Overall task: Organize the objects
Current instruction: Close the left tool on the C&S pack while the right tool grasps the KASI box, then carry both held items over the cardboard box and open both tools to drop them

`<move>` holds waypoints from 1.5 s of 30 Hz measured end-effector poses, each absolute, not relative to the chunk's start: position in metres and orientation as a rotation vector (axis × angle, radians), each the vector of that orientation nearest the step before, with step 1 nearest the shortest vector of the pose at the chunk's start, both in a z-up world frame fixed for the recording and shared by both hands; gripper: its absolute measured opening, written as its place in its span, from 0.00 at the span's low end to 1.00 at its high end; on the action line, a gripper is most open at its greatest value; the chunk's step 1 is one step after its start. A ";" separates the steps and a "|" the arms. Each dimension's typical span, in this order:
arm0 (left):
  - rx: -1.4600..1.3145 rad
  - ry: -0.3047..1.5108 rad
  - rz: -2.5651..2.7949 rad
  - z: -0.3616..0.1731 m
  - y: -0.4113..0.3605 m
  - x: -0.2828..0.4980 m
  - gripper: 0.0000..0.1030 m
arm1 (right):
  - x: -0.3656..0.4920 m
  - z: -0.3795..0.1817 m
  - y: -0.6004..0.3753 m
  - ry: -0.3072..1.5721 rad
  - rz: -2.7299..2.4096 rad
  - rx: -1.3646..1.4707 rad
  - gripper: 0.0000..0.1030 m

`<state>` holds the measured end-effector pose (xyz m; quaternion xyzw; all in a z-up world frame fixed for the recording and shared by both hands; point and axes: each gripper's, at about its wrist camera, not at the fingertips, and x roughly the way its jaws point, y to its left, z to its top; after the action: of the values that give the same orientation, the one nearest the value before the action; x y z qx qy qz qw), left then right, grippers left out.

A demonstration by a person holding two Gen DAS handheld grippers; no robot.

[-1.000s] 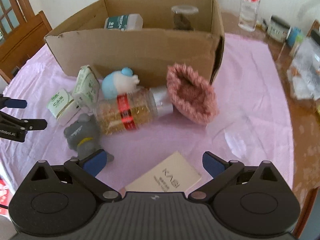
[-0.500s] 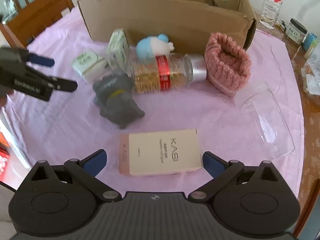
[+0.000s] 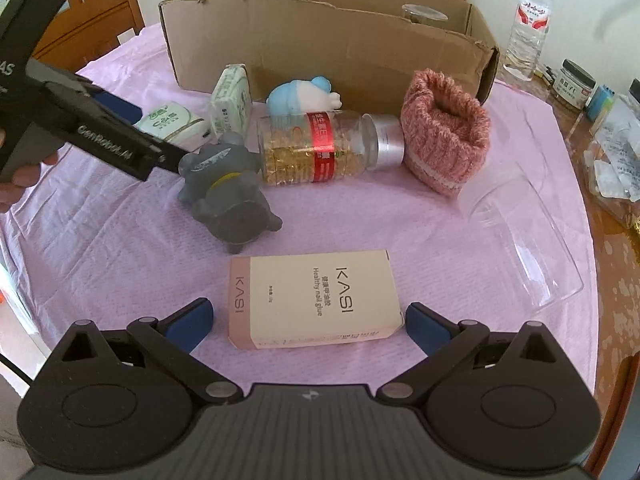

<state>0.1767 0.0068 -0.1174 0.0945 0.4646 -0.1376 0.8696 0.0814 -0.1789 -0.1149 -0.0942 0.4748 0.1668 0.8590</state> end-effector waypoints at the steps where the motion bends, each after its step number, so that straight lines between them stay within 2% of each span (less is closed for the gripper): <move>1: 0.195 0.972 -0.286 -0.118 0.007 0.178 0.97 | 0.083 -0.115 -0.178 0.999 0.349 -0.198 1.00; 3: 0.189 0.968 -0.284 -0.117 0.007 0.178 0.94 | 0.085 -0.116 -0.176 1.001 0.351 -0.200 1.00; 9: 0.178 0.962 -0.304 -0.114 0.001 0.173 0.79 | 0.092 -0.115 -0.174 1.013 0.362 -0.210 1.00; 15: 0.183 0.960 -0.312 -0.110 0.000 0.171 0.75 | 0.098 -0.114 -0.170 1.025 0.367 -0.217 1.00; 23: 0.188 0.965 -0.323 -0.108 0.003 0.174 0.63 | 0.098 -0.107 -0.168 1.031 0.367 -0.223 0.82; 32: 0.212 0.977 -0.362 -0.096 0.010 0.171 0.62 | 0.095 -0.093 -0.165 1.023 0.348 -0.271 0.81; 45: 0.251 0.942 -0.493 -0.019 0.019 0.172 0.62 | 0.114 -0.027 -0.172 0.969 0.429 -0.266 0.81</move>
<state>0.1715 0.0189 -0.0190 0.1193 0.4478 -0.2346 0.8545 0.1142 -0.1718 -0.0274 -0.1263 0.4608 0.2039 0.8545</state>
